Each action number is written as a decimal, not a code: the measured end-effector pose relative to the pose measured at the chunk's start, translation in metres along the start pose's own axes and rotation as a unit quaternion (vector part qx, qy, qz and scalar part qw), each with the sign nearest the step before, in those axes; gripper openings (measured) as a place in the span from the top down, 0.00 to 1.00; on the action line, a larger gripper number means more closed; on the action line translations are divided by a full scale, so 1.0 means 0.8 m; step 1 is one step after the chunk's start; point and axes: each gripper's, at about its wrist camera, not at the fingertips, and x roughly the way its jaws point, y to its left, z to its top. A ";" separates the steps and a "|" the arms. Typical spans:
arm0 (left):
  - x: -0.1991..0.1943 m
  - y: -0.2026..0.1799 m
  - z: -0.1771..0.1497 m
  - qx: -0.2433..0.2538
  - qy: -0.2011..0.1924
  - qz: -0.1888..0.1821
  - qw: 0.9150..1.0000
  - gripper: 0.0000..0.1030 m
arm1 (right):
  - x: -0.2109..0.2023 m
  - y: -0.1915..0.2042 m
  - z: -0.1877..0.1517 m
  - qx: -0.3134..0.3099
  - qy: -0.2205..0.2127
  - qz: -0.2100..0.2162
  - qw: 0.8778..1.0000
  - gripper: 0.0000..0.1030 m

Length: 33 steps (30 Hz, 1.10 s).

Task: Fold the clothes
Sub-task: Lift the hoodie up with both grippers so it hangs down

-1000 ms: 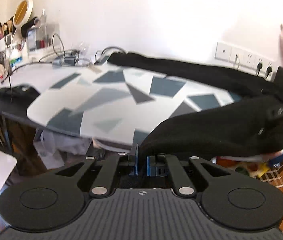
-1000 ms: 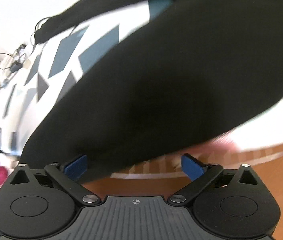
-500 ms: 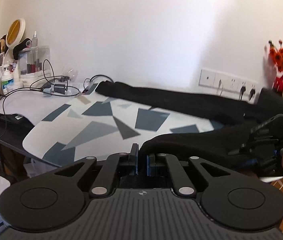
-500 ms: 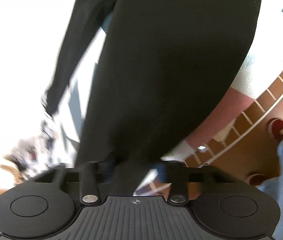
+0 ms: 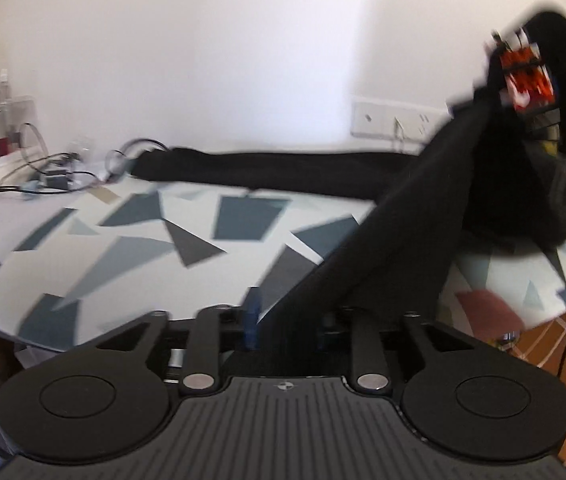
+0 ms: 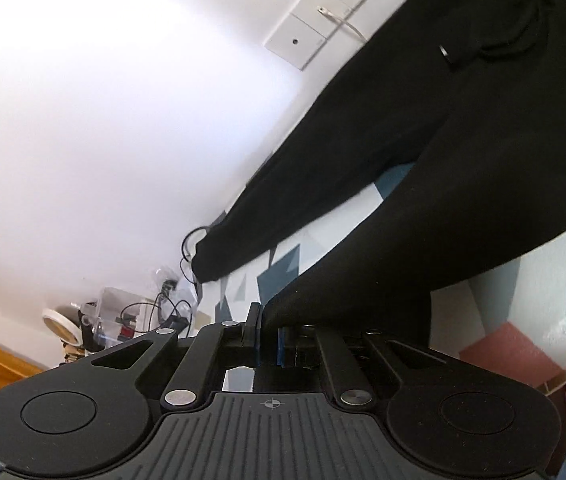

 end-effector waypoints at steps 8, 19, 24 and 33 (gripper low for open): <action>0.025 -0.032 -0.033 0.069 0.038 -0.055 0.995 0.69 | -0.025 -0.009 0.012 0.018 0.005 0.001 1.000 0.95; 0.028 -0.020 -0.043 0.075 0.113 -0.128 0.982 0.94 | -0.014 -0.013 0.009 0.048 -0.014 0.026 0.998 0.95; -0.017 0.029 0.019 -0.015 0.070 -0.140 0.988 0.96 | -0.014 -0.007 0.033 0.045 -0.032 0.033 0.998 0.95; 0.006 0.100 0.235 0.088 -0.105 0.028 0.990 0.96 | 0.041 0.034 0.101 0.061 -0.047 0.091 0.993 0.95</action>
